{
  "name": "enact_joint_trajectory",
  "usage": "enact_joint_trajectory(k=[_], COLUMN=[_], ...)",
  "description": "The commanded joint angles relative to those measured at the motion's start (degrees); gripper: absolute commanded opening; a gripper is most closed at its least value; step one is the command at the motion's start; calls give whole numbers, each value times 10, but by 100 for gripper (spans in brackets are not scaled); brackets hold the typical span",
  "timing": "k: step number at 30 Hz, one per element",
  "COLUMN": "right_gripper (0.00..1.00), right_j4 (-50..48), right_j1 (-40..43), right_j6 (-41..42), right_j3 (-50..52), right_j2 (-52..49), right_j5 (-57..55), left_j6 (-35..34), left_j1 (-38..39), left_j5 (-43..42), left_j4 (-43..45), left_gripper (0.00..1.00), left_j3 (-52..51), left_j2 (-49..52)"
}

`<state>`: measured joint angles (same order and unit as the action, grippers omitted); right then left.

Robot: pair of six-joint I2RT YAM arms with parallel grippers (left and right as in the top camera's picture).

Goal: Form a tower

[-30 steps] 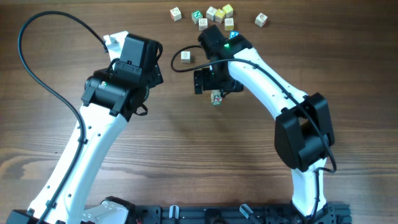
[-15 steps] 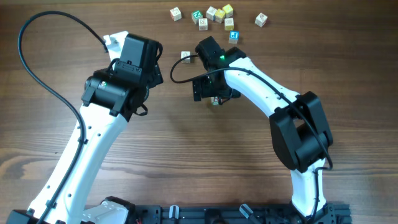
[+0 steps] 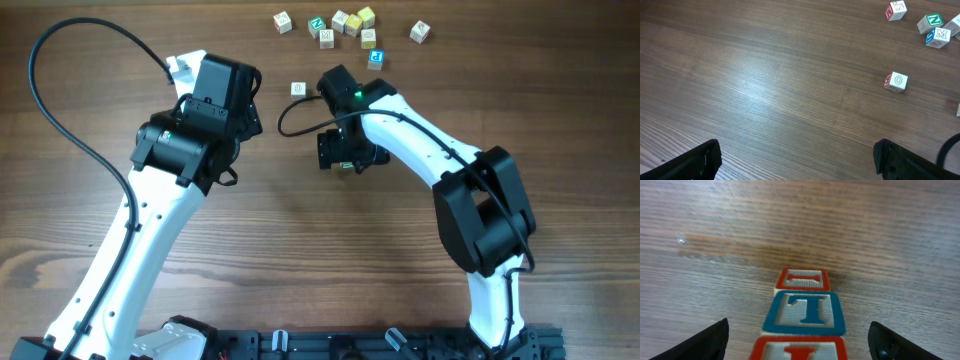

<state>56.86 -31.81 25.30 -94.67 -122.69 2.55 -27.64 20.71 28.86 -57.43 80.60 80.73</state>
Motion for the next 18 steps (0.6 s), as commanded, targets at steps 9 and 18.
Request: enact_joint_trajectory(k=[9, 18], right_gripper=[93, 89], right_j4=[46, 161], right_j1=[11, 32], right_j6=[-13, -50], right_j3=[-92, -213], right_j2=[-5, -96], right_j5=[35, 35], left_j6=[6, 7], left_j1=[-3, -3], left_j5=[2, 2], left_j4=[1, 1], left_gripper=[100, 100], left_j3=[1, 1], left_j2=[-3, -3])
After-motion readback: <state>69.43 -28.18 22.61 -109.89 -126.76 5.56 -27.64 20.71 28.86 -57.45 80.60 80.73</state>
